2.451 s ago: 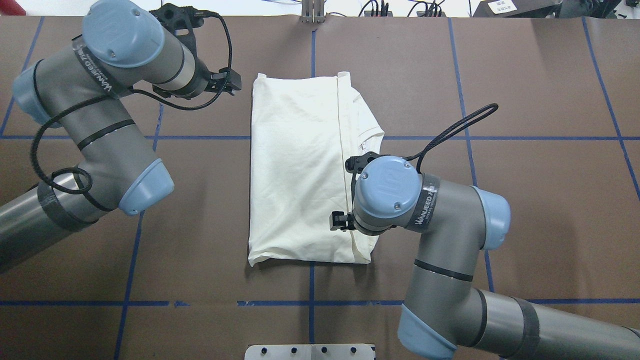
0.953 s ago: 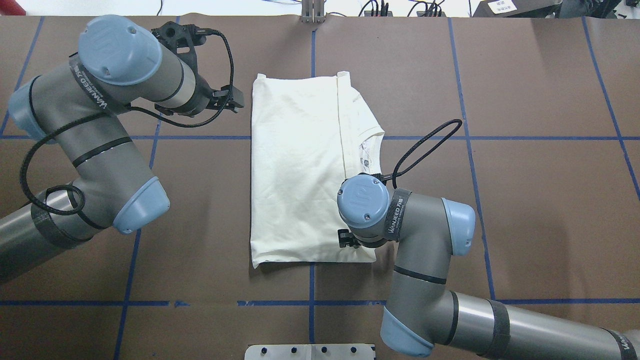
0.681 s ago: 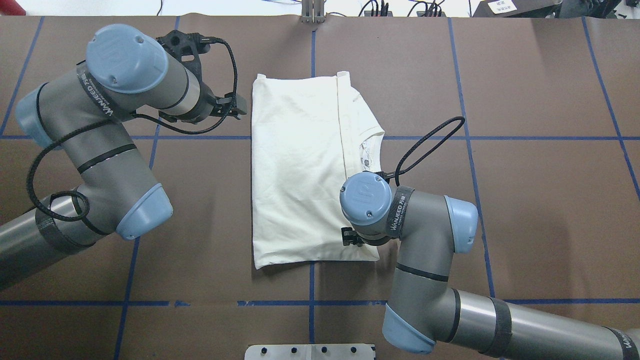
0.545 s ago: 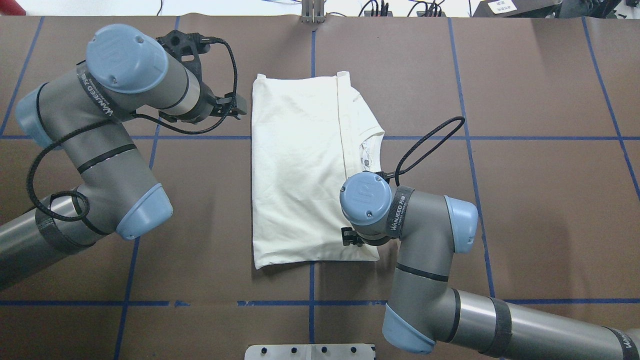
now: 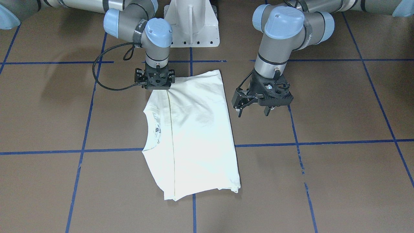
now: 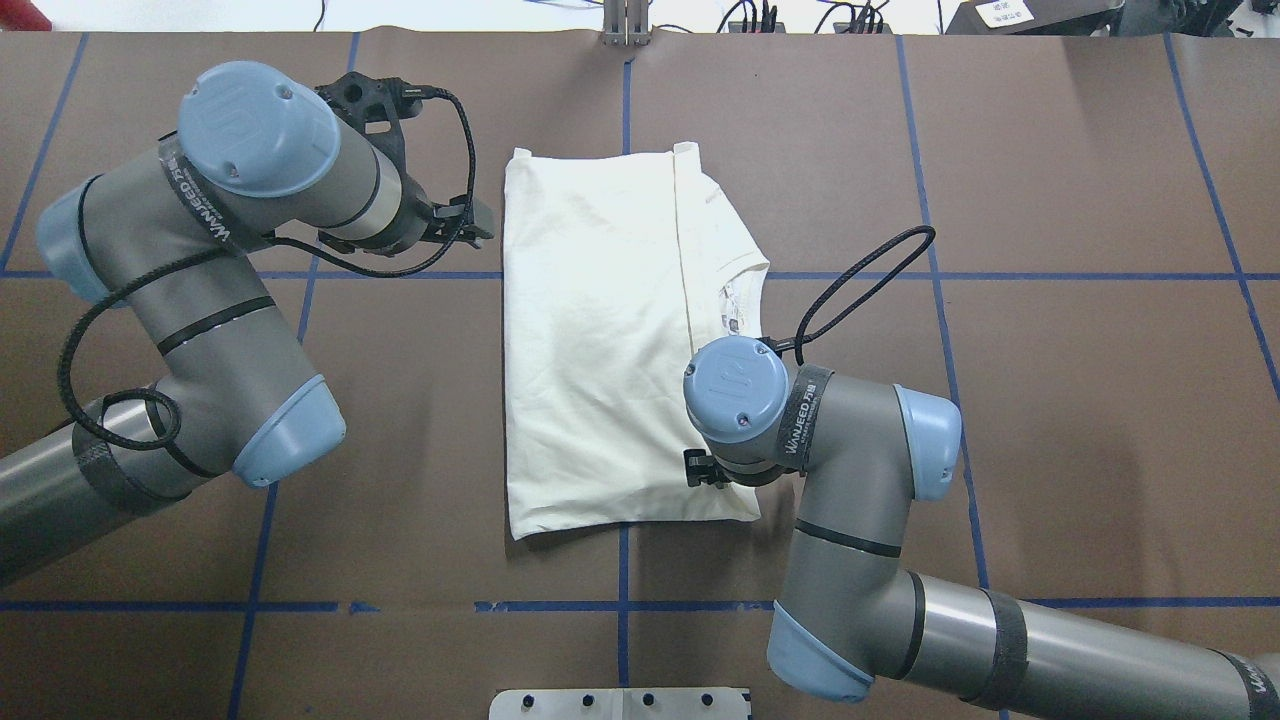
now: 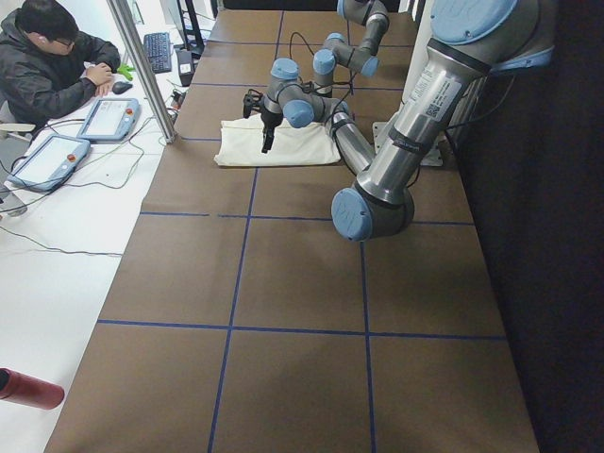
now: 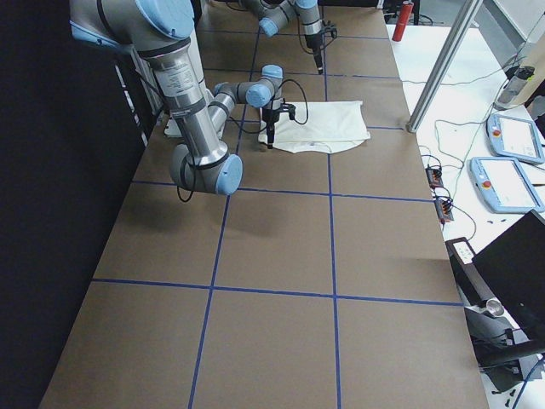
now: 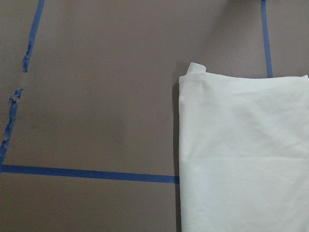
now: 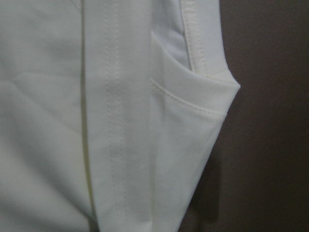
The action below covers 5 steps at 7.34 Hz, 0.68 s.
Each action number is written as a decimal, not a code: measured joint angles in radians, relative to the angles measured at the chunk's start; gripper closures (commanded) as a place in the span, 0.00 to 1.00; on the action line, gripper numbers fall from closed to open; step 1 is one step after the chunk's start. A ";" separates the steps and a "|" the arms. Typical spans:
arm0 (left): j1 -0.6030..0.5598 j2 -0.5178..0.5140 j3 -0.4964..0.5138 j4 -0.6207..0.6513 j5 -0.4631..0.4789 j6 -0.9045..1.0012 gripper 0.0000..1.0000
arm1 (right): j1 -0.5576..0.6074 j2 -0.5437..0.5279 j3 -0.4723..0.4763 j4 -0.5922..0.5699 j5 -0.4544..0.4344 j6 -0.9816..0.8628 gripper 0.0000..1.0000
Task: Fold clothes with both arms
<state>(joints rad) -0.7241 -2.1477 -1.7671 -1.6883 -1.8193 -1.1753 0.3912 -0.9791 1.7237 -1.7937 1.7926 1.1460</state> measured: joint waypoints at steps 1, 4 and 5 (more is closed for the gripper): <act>0.000 0.000 0.000 0.000 0.000 0.000 0.00 | 0.003 -0.001 0.004 -0.001 0.003 -0.003 0.00; 0.001 0.000 0.000 -0.001 0.000 -0.001 0.00 | 0.009 -0.011 0.004 -0.001 0.004 -0.010 0.00; 0.001 0.000 0.000 -0.001 0.000 -0.001 0.00 | 0.012 -0.014 0.004 -0.002 0.004 -0.013 0.00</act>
<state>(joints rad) -0.7226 -2.1476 -1.7671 -1.6893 -1.8193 -1.1765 0.4034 -0.9929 1.7280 -1.7958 1.7964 1.1329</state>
